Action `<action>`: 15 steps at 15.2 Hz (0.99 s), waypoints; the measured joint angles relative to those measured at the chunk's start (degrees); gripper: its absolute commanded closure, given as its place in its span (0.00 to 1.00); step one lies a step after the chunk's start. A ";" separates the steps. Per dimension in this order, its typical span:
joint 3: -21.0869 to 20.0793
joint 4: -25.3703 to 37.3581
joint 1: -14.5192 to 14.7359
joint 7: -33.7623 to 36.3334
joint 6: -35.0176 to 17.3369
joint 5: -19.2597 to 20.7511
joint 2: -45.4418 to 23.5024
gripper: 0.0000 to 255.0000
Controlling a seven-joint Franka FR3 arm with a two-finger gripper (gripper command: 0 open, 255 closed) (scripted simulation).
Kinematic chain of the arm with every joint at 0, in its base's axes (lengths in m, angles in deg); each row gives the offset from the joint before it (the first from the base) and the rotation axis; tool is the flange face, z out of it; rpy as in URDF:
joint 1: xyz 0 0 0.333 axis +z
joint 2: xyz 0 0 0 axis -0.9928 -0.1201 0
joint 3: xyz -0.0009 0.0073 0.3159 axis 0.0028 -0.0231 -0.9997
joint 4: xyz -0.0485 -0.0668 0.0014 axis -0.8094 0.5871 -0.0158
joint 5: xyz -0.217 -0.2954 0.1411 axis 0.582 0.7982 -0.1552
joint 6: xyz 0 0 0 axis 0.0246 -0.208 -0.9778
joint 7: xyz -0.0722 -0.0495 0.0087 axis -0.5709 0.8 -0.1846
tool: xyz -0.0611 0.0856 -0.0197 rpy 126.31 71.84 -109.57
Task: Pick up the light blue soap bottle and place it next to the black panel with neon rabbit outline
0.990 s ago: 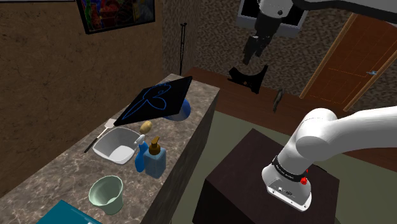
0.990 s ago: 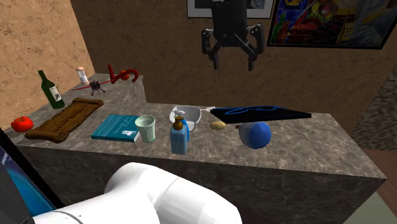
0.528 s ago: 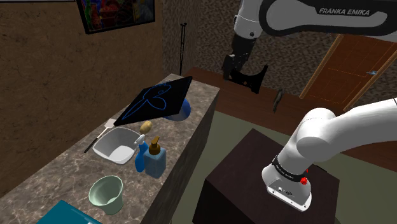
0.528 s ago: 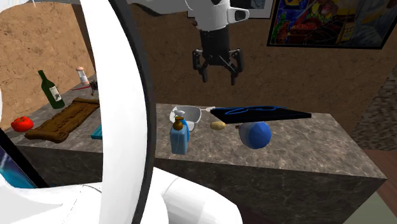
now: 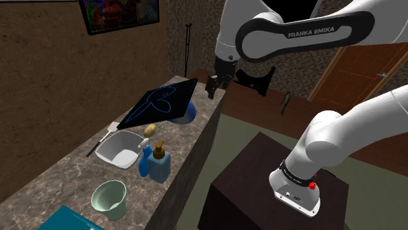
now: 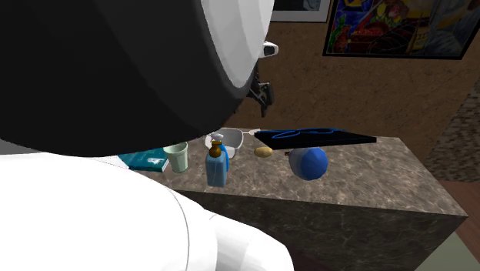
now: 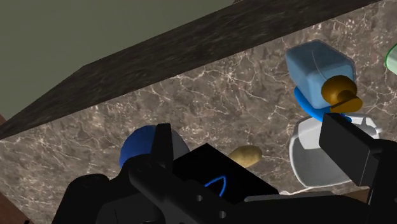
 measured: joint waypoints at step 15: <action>-8.18 8.93 2.12 12.13 -17.50 4.05 -29.81 0.00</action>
